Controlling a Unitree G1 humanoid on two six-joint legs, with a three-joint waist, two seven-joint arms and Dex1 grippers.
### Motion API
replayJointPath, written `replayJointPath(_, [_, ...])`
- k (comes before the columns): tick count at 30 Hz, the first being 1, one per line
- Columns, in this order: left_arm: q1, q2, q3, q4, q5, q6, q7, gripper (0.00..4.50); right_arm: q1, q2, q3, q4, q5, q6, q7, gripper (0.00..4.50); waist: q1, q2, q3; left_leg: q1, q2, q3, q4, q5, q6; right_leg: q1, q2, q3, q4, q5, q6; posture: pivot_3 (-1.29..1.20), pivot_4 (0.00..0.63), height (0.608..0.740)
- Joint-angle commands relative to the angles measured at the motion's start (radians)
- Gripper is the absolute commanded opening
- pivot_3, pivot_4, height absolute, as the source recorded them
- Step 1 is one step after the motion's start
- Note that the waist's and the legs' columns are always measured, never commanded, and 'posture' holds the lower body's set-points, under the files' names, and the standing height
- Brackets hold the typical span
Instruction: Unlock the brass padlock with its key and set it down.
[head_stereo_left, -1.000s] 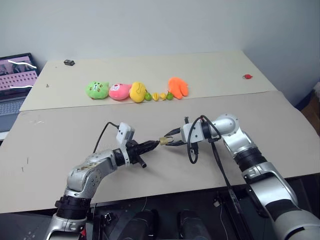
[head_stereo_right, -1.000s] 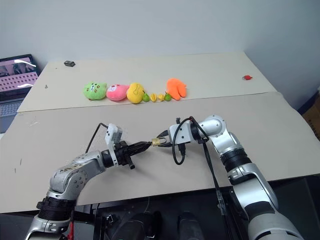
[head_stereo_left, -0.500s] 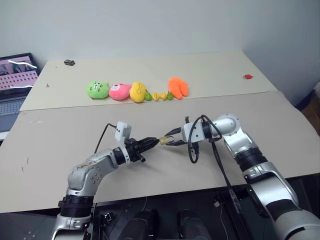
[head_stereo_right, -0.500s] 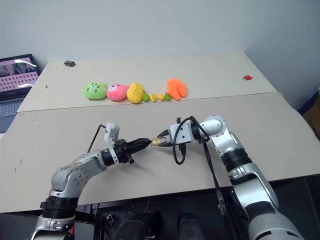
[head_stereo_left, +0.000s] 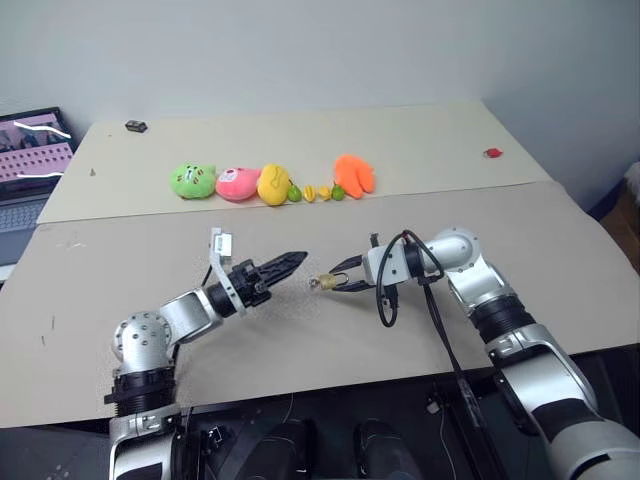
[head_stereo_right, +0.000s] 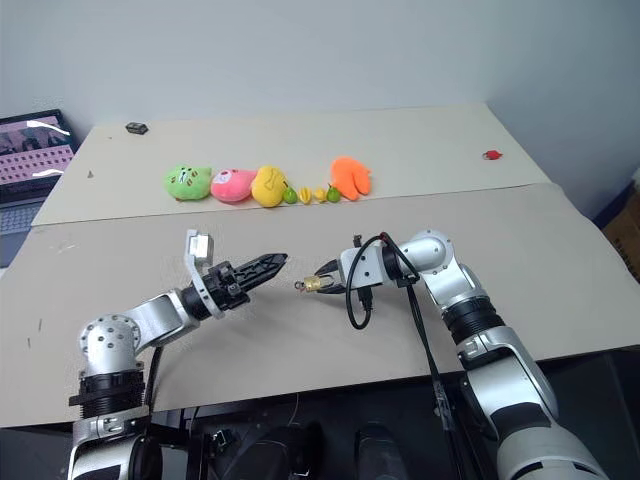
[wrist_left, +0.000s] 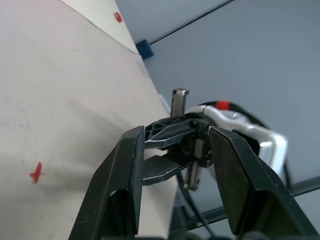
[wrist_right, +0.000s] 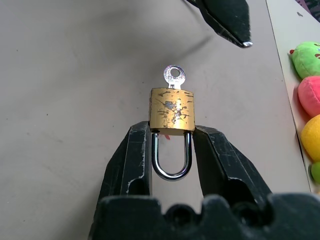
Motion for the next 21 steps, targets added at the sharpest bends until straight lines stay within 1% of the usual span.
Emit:
replayJointPath(1, [0.038,0.030,-0.008,-0.033,0.007,0.006,0.014,2.14,-0.004,-0.011,-0.015,-0.046,0.007,-0.028,-0.012,0.95,0.000,0.000,0.000,0.000,0.000,0.000,0.000,0.000,0.000,0.000,0.000,0.000,0.000,0.000,0.000,0.00,0.150,0.740])
replayJointPath(6, [0.083,0.066,-0.024,-0.044,0.024,-0.001,-0.005,2.14,-0.004,-0.014,-0.019,-0.046,0.006,-0.025,-0.017,0.95,0.001,0.000,0.000,0.000,0.000,0.000,0.000,0.000,0.000,0.000,0.000,0.001,0.000,0.000,0.000,0.00,0.150,0.740])
replayJointPath(8, [0.086,0.068,-0.026,-0.039,0.006,0.012,-0.010,2.14,-0.006,-0.015,-0.018,-0.043,0.004,-0.029,-0.018,0.95,0.002,0.000,0.000,0.000,0.000,0.000,0.000,0.000,0.000,0.000,0.000,0.001,0.000,0.000,0.000,0.00,0.150,0.740])
replayJointPath(15, [0.058,0.034,-0.036,-0.016,-0.046,0.041,0.027,2.14,-0.015,-0.011,-0.015,-0.038,0.003,-0.030,-0.019,0.95,0.002,0.000,0.000,0.000,0.000,0.000,0.000,0.000,0.000,0.000,0.000,0.001,-0.001,0.000,0.000,0.00,0.150,0.740])
replayJointPath(21, [0.029,0.020,-0.056,0.002,-0.039,0.040,0.029,2.14,-0.015,-0.011,-0.015,-0.041,0.005,-0.029,-0.017,0.95,0.002,0.000,0.000,0.000,0.000,0.000,0.000,0.000,0.000,0.000,0.000,0.001,0.000,0.000,0.000,0.00,0.150,0.740])
